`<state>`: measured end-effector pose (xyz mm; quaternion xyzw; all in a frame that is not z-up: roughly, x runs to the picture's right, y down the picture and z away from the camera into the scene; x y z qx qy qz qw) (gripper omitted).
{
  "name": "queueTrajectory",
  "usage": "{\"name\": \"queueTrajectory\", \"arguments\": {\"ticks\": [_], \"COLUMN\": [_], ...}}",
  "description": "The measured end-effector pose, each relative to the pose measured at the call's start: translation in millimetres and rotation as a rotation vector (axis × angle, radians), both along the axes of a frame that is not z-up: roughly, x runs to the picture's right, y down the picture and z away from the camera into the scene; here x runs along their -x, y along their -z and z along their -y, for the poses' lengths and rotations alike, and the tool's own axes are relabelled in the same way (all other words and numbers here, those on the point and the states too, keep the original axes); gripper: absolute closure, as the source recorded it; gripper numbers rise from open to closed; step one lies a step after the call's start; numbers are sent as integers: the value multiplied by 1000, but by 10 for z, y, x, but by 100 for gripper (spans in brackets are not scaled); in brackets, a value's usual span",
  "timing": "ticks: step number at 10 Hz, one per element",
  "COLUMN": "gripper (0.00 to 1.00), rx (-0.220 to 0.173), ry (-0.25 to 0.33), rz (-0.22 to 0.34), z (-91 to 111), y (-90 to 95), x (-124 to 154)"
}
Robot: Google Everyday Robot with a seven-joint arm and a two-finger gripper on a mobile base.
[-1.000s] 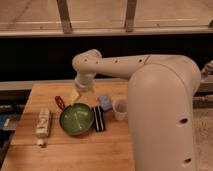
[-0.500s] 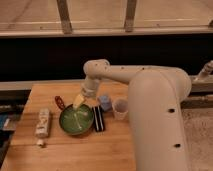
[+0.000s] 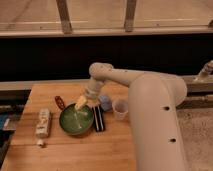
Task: Pick up the ceramic bowl
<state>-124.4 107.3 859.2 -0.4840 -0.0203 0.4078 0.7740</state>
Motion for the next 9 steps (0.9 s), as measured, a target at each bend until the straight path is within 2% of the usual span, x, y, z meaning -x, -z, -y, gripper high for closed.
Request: {"name": "queueTrajectory", "arguments": {"ticks": [3, 5, 9], "gripper": [20, 20, 20], "rx": [39, 58, 58], "ry": [-10, 7, 8], "rz": [23, 31, 31], "z": [-117, -182, -178], "y": [-49, -53, -50], "x": [12, 55, 53]}}
